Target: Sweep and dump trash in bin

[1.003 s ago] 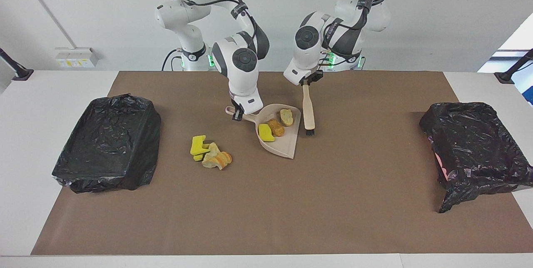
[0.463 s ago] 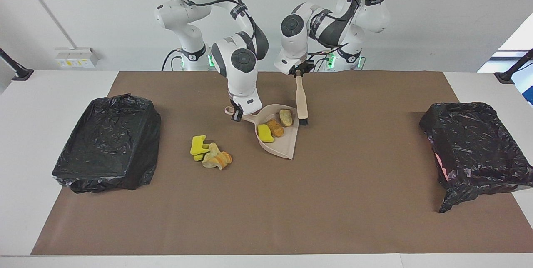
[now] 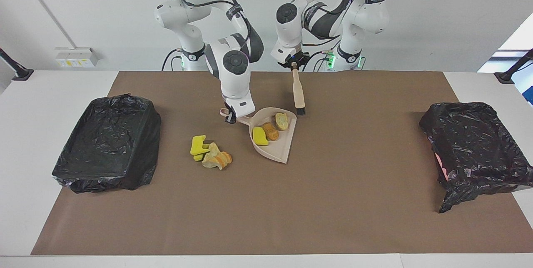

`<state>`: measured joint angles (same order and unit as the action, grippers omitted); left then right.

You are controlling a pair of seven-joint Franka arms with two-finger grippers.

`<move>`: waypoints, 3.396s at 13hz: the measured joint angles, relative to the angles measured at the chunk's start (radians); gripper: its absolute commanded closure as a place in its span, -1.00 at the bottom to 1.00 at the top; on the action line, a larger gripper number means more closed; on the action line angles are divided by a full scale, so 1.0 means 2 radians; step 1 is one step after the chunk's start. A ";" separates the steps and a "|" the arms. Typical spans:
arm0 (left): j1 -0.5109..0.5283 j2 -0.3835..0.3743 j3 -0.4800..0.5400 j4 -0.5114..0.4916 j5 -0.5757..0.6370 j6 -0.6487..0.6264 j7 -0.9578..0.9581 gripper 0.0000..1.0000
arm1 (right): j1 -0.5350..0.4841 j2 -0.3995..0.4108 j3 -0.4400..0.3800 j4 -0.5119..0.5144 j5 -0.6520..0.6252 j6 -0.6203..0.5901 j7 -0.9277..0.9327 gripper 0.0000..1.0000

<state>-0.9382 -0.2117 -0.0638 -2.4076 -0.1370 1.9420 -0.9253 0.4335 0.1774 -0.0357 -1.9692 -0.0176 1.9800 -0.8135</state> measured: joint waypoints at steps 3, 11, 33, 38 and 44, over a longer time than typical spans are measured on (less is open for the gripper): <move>-0.007 0.001 -0.001 -0.005 -0.054 0.031 0.001 1.00 | -0.041 -0.019 -0.001 0.007 -0.001 -0.012 -0.032 1.00; -0.067 0.013 -0.001 -0.025 -0.103 0.108 0.003 1.00 | -0.179 -0.051 -0.005 0.074 -0.001 -0.093 -0.155 1.00; -0.071 0.017 0.007 -0.037 -0.111 0.108 0.033 0.84 | -0.430 0.021 -0.003 0.206 -0.214 -0.012 -0.552 1.00; -0.071 0.019 0.008 -0.037 -0.111 0.108 0.033 -0.68 | -0.403 0.022 0.000 0.205 -0.272 0.020 -0.637 1.00; 0.005 0.020 0.014 -0.003 -0.080 0.109 0.088 -1.00 | -0.394 0.020 0.006 0.209 -0.283 0.043 -0.661 1.00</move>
<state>-0.9277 -0.1707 -0.0349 -2.4132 -0.2973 2.1606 -0.7489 -0.3542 0.2182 -0.0239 -1.5510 -0.5827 2.0653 -2.1352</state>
